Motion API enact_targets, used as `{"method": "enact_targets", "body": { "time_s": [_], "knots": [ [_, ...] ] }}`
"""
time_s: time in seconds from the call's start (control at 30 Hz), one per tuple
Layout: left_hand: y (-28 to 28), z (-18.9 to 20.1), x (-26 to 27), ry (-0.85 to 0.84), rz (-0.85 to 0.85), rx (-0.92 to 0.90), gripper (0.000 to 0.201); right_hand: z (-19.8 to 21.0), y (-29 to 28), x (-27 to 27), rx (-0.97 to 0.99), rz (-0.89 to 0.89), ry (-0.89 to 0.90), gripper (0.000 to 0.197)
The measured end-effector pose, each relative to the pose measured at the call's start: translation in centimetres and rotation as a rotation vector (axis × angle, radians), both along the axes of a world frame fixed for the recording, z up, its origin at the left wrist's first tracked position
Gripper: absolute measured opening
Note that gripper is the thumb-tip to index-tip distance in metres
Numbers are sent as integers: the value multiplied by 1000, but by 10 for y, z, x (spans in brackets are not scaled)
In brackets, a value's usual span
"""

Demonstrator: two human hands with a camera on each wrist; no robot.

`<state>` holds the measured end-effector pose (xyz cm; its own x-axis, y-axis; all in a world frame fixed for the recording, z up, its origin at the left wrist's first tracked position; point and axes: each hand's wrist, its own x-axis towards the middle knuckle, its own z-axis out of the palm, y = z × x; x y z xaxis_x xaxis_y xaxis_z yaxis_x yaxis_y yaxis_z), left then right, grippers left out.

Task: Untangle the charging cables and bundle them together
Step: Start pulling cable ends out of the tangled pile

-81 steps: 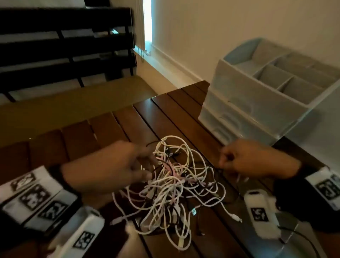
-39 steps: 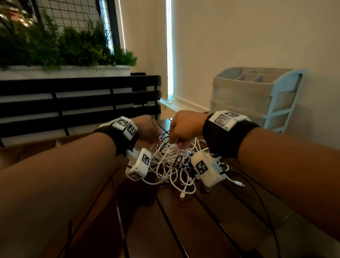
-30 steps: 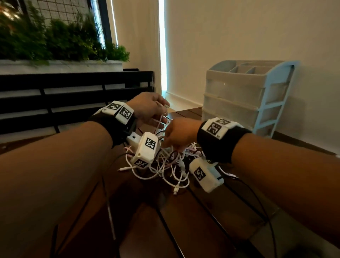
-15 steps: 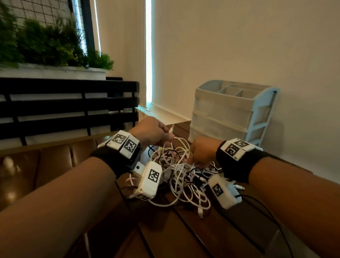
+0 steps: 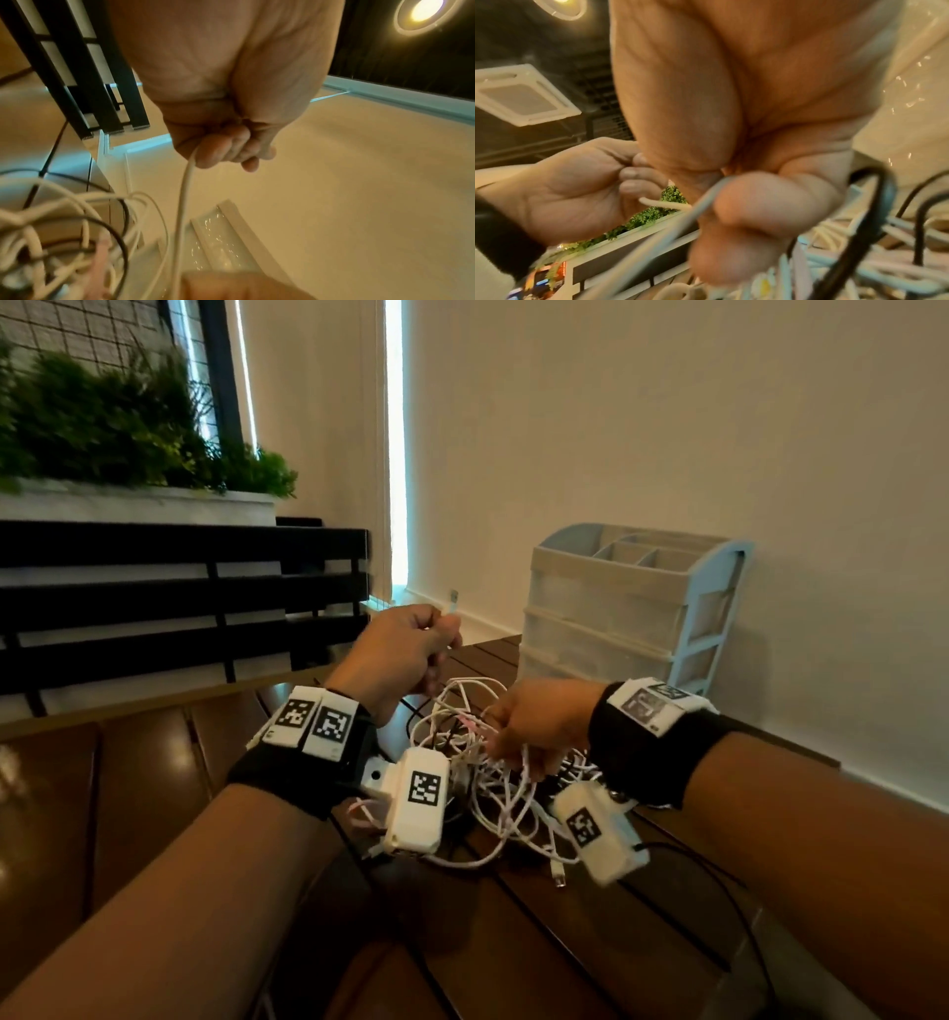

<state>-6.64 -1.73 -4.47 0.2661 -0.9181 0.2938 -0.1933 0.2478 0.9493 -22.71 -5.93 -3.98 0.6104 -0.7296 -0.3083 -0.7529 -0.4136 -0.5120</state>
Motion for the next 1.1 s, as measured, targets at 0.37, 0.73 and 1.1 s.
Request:
{"method": "enact_targets", "body": {
  "time_s": [0.37, 0.73, 1.1],
  "knots": [
    [9, 11, -11, -89, 74, -165, 25, 41, 9, 8, -584, 222, 234, 33],
    [16, 13, 9, -195, 182, -171, 26, 3, -10, -2, -477, 120, 153, 12],
    [17, 8, 8, -606, 336, -99, 26, 10, -1, -4, -617, 32, -77, 16]
  ]
}}
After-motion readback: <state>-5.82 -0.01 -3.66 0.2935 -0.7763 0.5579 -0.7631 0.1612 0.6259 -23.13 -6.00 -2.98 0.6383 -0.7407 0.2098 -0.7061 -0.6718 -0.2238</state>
